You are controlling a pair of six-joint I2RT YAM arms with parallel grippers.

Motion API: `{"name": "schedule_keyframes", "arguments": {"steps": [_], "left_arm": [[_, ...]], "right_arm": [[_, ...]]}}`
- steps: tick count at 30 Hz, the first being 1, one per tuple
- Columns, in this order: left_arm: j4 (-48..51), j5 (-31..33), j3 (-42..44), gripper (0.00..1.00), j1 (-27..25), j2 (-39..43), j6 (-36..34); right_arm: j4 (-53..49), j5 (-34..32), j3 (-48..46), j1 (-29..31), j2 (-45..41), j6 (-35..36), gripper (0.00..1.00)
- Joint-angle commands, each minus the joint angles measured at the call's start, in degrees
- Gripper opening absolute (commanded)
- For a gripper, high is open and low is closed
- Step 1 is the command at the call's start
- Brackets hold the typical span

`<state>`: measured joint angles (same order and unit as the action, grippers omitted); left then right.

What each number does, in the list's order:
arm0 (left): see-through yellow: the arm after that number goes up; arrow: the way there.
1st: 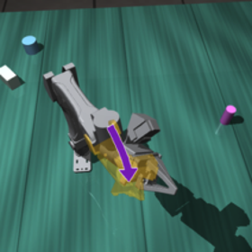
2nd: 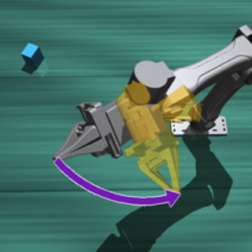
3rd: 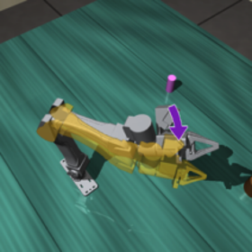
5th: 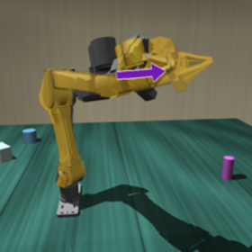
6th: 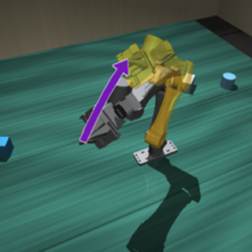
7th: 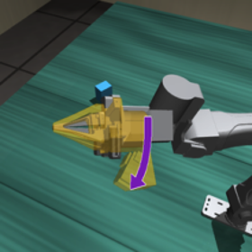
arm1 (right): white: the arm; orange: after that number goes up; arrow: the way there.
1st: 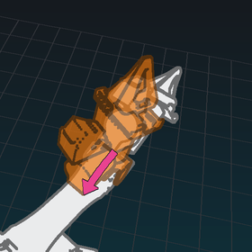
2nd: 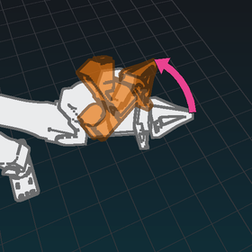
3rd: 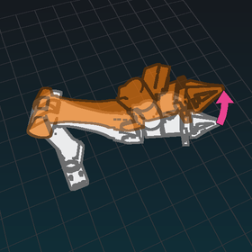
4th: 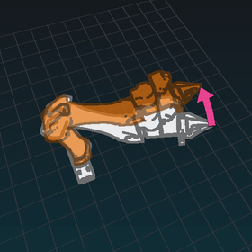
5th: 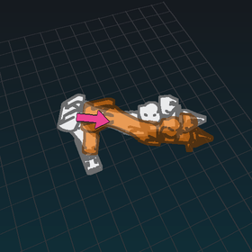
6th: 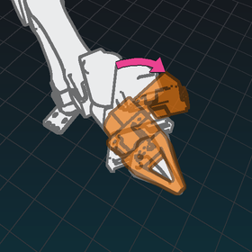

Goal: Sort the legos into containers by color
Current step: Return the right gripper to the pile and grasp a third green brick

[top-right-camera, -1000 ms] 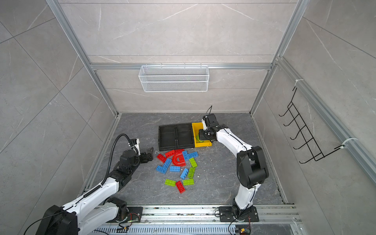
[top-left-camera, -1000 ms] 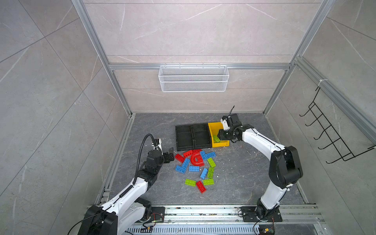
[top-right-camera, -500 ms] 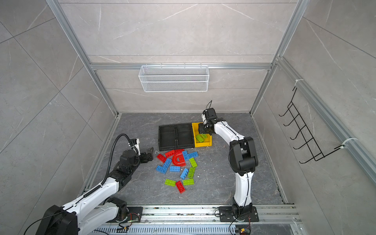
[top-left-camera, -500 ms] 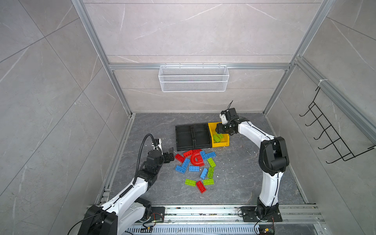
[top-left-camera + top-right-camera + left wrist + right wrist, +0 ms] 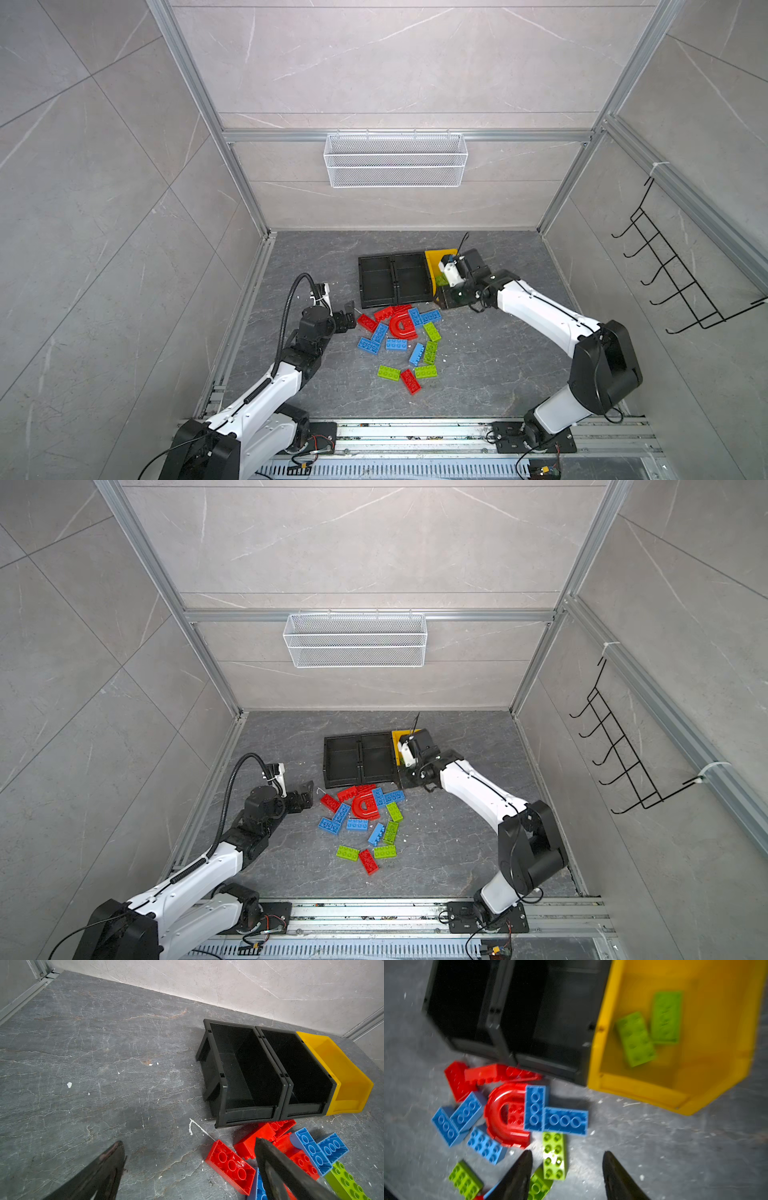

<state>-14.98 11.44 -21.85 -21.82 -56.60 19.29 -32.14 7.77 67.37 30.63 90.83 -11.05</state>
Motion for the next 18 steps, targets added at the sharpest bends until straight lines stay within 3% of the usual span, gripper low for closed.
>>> {"name": "schedule_keyframes", "arguments": {"steps": [1, 18], "left_arm": [[-1.1, 0.5, -1.7, 1.0, 0.1, 0.8, -0.5], [-1.4, 0.1, -1.8, 1.0, 0.1, 0.1, -0.2]], "right_arm": [[-3.3, -1.9, -3.8, 3.1, -1.7, -2.6, 0.57], [-2.3, -8.5, -2.2, 8.6, 5.7, -4.7, 0.56]]}}
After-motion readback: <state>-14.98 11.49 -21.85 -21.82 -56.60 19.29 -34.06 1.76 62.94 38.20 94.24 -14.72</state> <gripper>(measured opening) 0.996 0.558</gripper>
